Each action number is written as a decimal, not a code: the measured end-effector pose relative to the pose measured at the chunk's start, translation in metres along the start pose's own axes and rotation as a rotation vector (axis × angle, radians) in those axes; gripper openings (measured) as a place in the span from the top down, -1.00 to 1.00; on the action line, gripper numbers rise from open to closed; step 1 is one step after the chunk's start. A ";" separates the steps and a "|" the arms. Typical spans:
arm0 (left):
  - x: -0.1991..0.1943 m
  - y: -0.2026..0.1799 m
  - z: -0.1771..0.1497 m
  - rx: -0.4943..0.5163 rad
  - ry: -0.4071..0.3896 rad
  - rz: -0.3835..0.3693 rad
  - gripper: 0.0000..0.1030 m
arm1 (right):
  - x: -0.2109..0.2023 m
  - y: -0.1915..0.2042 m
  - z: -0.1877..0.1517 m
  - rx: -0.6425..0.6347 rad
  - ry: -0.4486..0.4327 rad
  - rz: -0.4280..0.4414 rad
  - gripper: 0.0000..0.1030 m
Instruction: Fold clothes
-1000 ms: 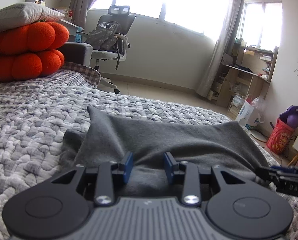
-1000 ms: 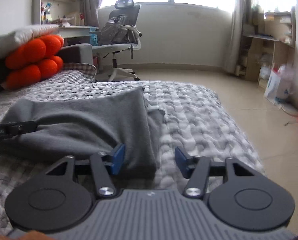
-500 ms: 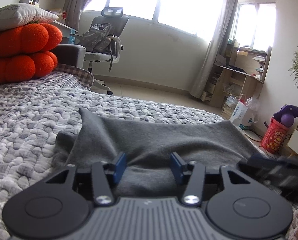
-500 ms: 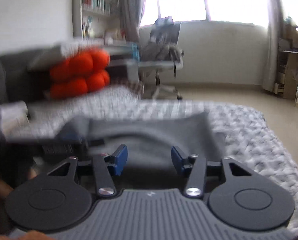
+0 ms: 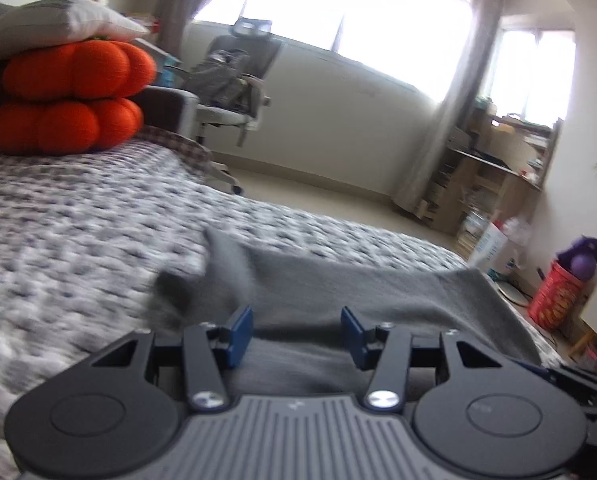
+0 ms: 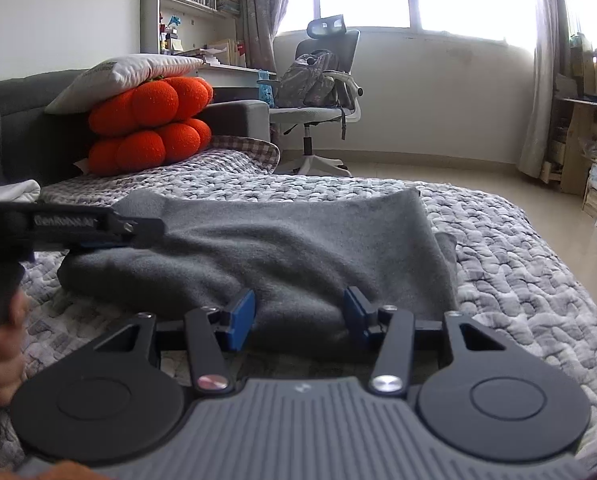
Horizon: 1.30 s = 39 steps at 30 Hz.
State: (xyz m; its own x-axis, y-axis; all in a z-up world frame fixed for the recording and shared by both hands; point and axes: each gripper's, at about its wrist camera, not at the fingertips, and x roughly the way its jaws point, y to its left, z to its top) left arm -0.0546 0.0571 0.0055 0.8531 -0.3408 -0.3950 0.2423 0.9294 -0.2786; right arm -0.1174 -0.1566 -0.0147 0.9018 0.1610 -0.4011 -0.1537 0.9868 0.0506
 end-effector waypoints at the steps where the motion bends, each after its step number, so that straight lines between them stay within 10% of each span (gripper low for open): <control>1: -0.001 0.006 0.002 -0.014 0.002 0.010 0.02 | 0.000 0.001 0.000 -0.007 -0.001 -0.004 0.02; 12: -0.015 0.039 0.011 -0.199 -0.025 0.081 -0.17 | -0.001 0.000 -0.001 -0.001 -0.010 -0.003 0.01; 17: -0.040 -0.003 0.021 -0.060 -0.118 -0.013 -0.20 | -0.002 -0.002 -0.002 0.018 -0.015 0.010 0.01; 22: -0.003 -0.048 0.002 0.116 -0.002 -0.016 -0.28 | -0.004 -0.006 -0.002 0.040 -0.021 0.027 0.01; 39: 0.020 -0.053 -0.011 0.169 0.051 0.064 -0.33 | -0.013 -0.017 0.014 0.151 -0.078 0.066 -0.05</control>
State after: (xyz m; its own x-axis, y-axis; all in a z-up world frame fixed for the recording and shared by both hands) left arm -0.0556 -0.0008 0.0023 0.8457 -0.2832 -0.4523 0.2663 0.9585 -0.1024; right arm -0.1208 -0.1751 0.0028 0.9214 0.2202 -0.3201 -0.1564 0.9644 0.2134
